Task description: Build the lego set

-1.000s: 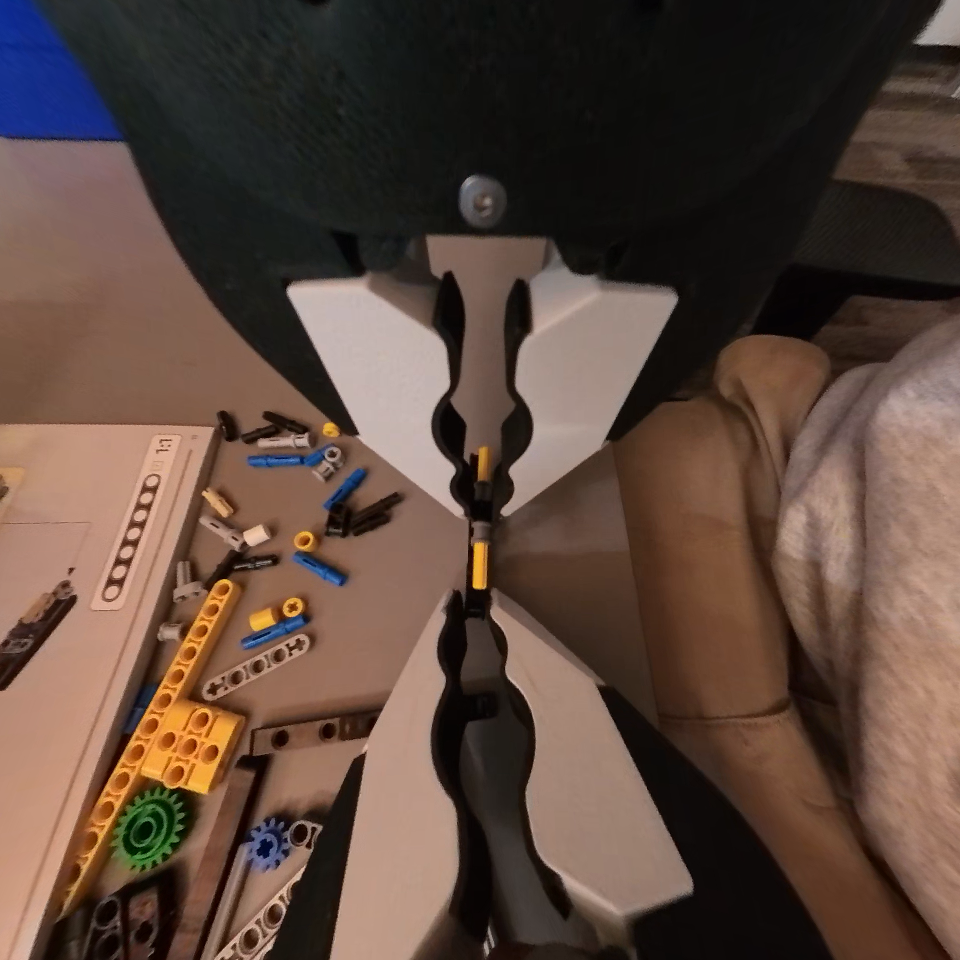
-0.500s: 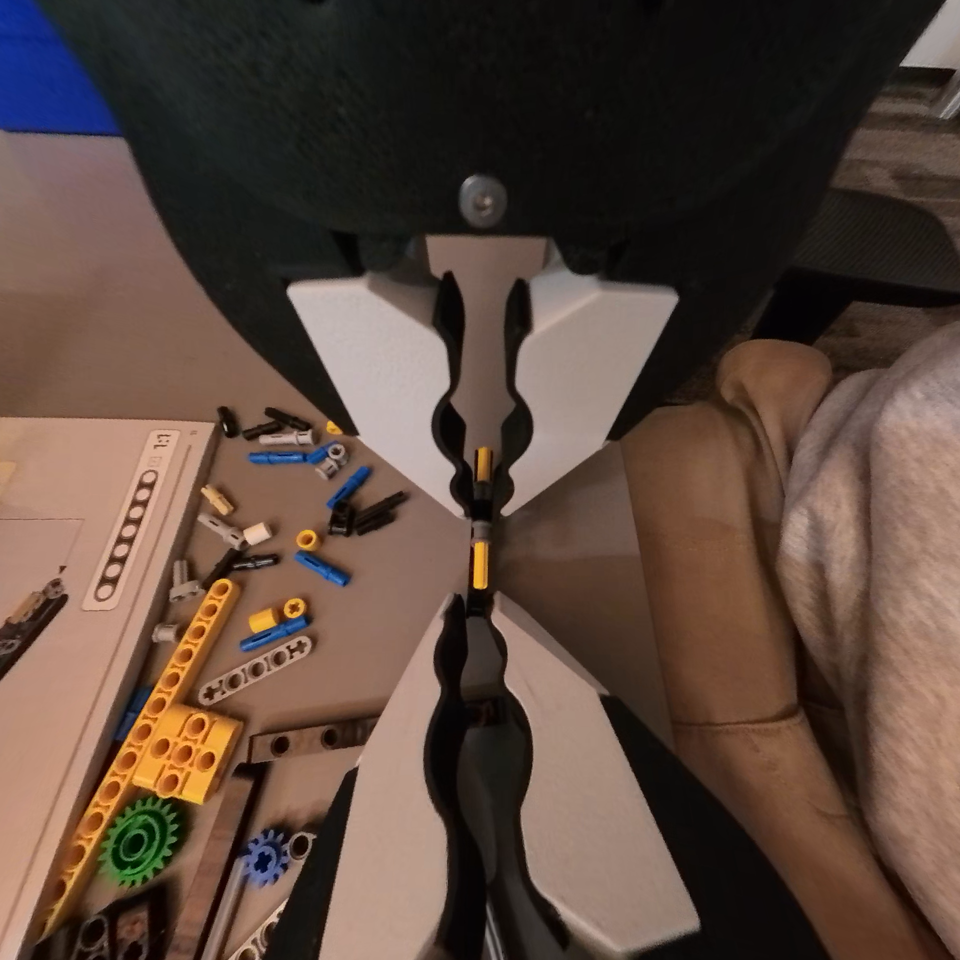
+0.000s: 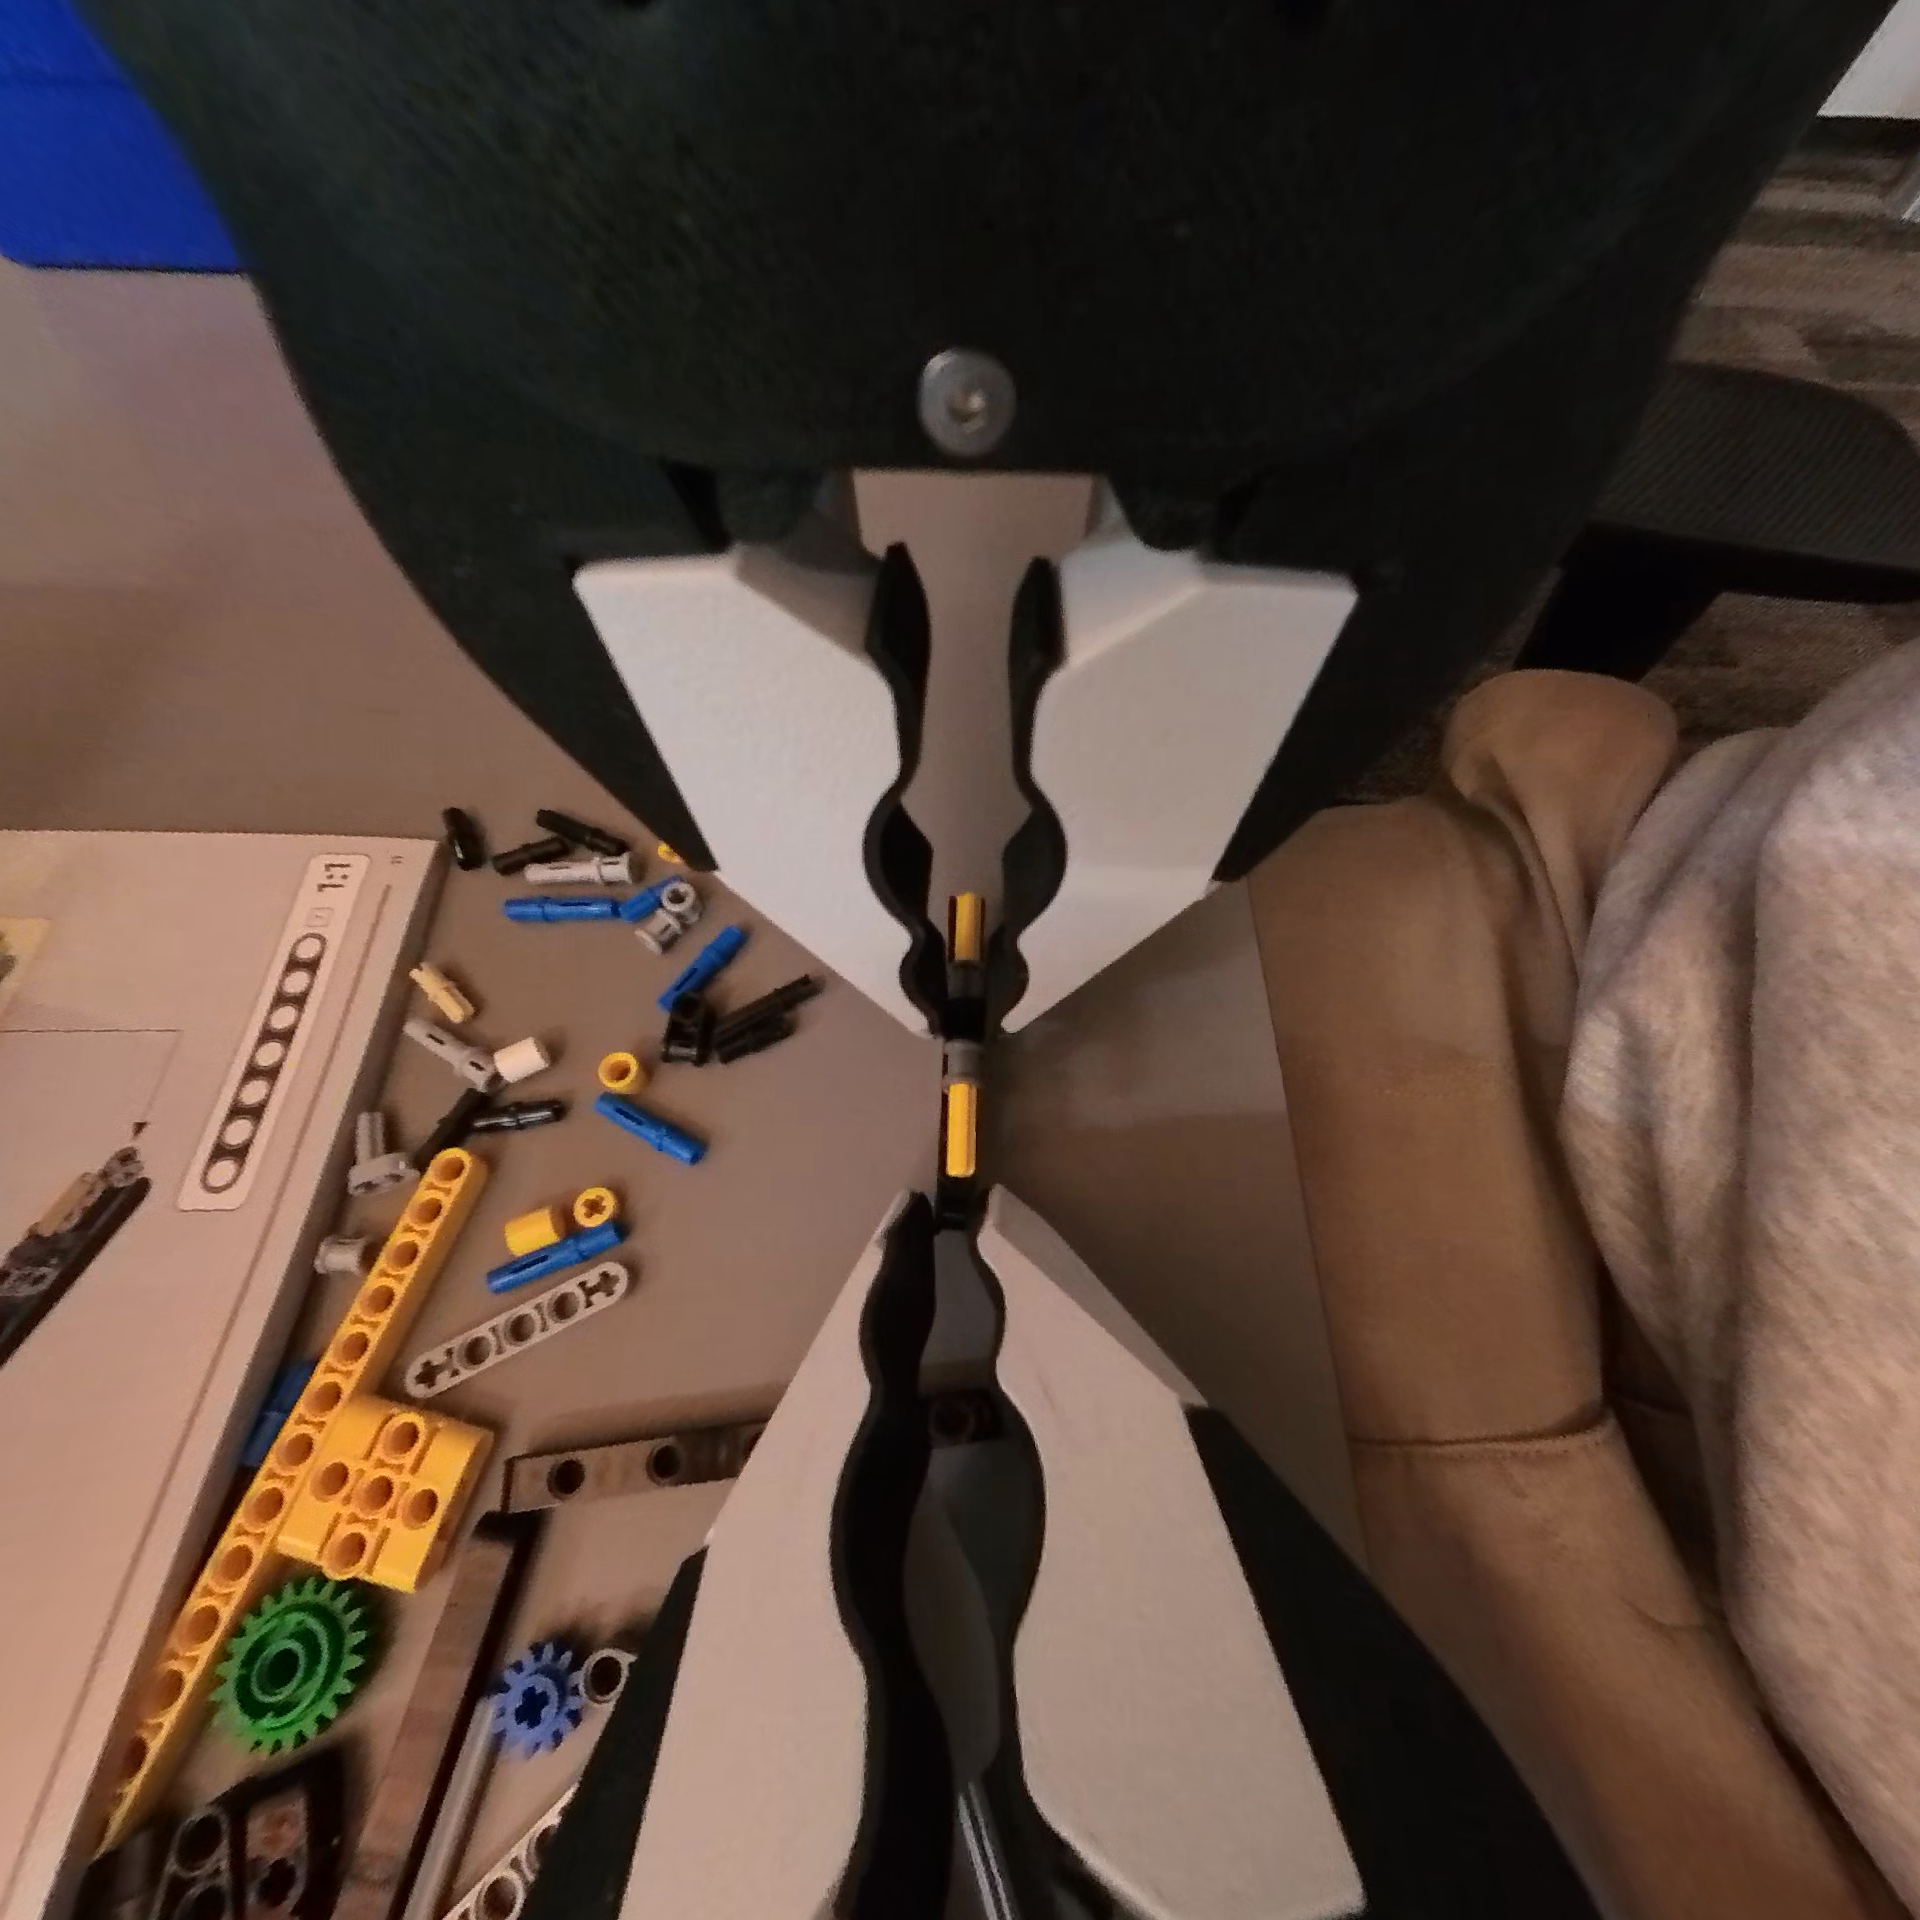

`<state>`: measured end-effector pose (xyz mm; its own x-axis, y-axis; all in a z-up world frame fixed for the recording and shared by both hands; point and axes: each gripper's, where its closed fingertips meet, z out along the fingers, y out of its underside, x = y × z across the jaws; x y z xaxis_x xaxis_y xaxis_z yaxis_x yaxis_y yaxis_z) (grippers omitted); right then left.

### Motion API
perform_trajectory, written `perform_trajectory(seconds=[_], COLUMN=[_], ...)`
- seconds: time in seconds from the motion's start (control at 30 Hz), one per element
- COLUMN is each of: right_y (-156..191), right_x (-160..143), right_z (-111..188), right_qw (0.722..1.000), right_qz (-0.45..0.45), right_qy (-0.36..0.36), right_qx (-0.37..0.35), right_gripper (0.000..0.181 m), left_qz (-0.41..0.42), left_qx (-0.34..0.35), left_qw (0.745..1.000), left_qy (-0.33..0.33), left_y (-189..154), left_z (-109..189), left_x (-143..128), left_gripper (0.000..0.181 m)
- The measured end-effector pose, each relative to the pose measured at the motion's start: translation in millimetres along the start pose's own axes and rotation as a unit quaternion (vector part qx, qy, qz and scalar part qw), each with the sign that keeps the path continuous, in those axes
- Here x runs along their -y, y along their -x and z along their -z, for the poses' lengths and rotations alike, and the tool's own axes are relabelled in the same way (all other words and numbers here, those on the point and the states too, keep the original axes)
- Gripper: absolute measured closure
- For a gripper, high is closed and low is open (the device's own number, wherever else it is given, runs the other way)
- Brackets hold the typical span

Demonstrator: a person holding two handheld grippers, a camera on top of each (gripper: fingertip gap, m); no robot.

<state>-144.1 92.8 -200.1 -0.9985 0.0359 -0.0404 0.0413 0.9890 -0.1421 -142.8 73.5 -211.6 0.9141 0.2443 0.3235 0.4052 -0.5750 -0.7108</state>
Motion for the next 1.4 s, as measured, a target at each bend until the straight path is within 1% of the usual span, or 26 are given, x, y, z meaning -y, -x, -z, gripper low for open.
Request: perform_trajectory(seconds=[0.23, 0.47, 0.77, 0.83, 0.93, 1.0, 1.07, 1.13, 1.4], right_y=[0, -1, -1, -1, -1, -1, -1, -1, 0], right_x=[0, 2, 2, 2, 2, 2, 2, 2, 2], right_z=[0, -1, -1, -1, -1, -1, -1, -1, -1], right_qw=[1.000, 1.000, 1.000, 1.000, 1.000, 1.000, 1.000, 1.000, 1.000], right_qz=[0.009, -0.011, -0.007, -0.004, 0.002, 0.002, 0.000, 0.000, 0.018], right_qy=[0.016, -0.005, -0.015, -0.015, -0.013, -0.014, -0.017, -0.019, -0.010], right_qx=[-0.001, 0.008, 0.005, 0.002, -0.005, -0.004, 0.001, 0.003, -0.014], right_gripper=[0.176, 0.177, 0.177, 0.176, 0.176, 0.176, 0.176, 0.176, 0.176], left_qz=[0.002, 0.004, -0.001, -0.005, -0.013, -0.022, -0.027, -0.032, -0.038], left_qx=[-0.001, 0.001, 0.006, 0.001, -0.011, -0.014, -0.014, -0.002, -0.003], left_qw=[1.000, 1.000, 1.000, 1.000, 0.998, 0.996, 0.997, 0.998, 0.998], left_qy=[0.000, 0.000, 0.000, -0.017, -0.067, -0.081, -0.070, -0.054, -0.054], left_y=[0, 1, 1, -1, -4, -7, -8, -7, -9], left_z=[0, 0, 0, 3, 12, 12, 8, 4, 3], left_x=[0, 0, 0, 4, 17, 23, 21, 18, 18], left_gripper=[0.172, 0.173, 0.172, 0.170, 0.168, 0.168, 0.169, 0.177, 0.178])
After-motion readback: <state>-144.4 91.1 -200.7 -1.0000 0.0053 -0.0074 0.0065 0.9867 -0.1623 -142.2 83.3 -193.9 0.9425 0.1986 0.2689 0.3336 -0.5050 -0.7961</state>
